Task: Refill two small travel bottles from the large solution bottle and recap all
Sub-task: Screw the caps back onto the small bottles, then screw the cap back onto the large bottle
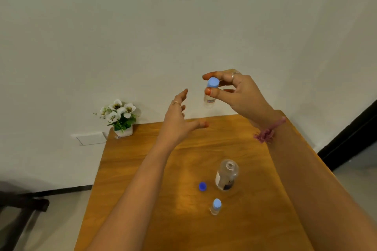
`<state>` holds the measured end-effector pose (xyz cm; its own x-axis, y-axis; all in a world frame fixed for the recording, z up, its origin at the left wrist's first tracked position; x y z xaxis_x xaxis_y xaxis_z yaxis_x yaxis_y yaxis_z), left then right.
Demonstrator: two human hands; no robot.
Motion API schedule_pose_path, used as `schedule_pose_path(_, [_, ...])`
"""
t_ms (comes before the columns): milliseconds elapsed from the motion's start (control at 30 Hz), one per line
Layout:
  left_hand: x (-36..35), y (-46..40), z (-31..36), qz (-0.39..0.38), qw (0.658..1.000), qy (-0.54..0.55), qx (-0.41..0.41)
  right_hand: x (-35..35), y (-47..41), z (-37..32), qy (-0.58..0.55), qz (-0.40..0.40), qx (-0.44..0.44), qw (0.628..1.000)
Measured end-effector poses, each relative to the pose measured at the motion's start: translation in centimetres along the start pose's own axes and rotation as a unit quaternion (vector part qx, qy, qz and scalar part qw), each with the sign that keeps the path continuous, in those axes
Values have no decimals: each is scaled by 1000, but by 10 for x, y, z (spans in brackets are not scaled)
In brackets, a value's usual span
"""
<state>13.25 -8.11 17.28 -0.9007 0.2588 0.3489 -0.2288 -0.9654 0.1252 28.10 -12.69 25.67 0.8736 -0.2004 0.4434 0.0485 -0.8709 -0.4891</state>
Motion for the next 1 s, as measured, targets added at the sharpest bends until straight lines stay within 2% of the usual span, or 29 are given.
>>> schedule_pose_path(133, [-14,-5,-77,-59,981,-154,104,18,62,26,49,-7,-49,998])
schedule_pose_path(233, [-39,1,-130,-127,959,-194,161,16,117,61,52,-11,-102,993])
schedule_pose_path(333, [-61,11,-164,-149,945,-230,177,8,165,95,47,-20,-157,986])
schedule_pose_path(500, [-87,20,-201,-138,935,-263,196,-11,220,139,14,-44,-229,972])
schedule_pose_path(667, [-102,26,-211,-114,937,-258,208,-26,251,172,-5,-73,-285,956])
schedule_pose_path(1000, [-131,28,-214,-77,925,-294,229,-38,260,194,1,-169,-231,958])
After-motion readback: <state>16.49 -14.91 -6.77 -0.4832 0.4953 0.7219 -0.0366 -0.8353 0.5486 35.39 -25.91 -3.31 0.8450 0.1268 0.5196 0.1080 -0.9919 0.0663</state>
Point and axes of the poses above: each hand's wrist, its own y-axis away from the middle knuckle, its own x-axis out of the back of the hand, z = x × y, the point moved 4 cm from there along -y, towards the middle knuckle, and after that the axes turned 13 degrees about x, right-handed, at the moved point
